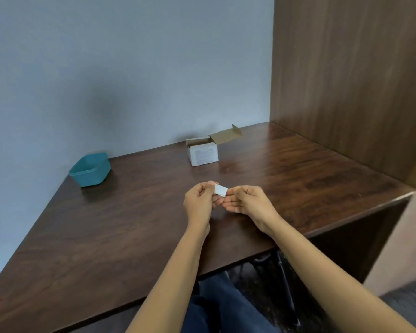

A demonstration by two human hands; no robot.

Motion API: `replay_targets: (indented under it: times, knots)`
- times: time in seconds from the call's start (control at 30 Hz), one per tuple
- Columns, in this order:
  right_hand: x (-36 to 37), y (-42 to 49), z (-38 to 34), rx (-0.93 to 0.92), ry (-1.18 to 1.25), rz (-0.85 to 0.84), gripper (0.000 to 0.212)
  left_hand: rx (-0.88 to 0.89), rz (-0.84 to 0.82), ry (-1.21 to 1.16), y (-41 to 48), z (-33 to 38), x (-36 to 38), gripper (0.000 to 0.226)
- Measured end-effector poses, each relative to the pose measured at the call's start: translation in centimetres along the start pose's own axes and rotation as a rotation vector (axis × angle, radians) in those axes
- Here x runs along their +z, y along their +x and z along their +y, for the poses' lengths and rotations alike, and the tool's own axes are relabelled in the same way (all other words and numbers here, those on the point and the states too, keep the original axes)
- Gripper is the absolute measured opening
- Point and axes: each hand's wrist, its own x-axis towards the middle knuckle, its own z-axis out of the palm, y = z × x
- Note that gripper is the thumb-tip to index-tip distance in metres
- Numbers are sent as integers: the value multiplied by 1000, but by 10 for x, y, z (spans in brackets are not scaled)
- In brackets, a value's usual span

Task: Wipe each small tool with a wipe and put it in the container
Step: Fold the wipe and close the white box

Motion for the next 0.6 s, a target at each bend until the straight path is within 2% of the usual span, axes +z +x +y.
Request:
replay_targets:
  times: [0.1,0.23,0.3,0.43,0.6]
  knots:
    - [-30,-31,-6,-16,36,41,38,-5,-85,-18,-34,-3,21,16]
    - [-67,-72,-18,-22,-79,66,42,57,-207,51,-78,-9,49,15]
    - [-90,-98,-18,-46,-146,75,37,73,-268,77,-103,-15,65,16]
    - [-135,-145,-11,-88,-197,143,12,98,-355,126,-146,-33,92,16]
    - [-178,-187,12,-7,-272,211,11,-13,-502,199,-177,-73,109,18]
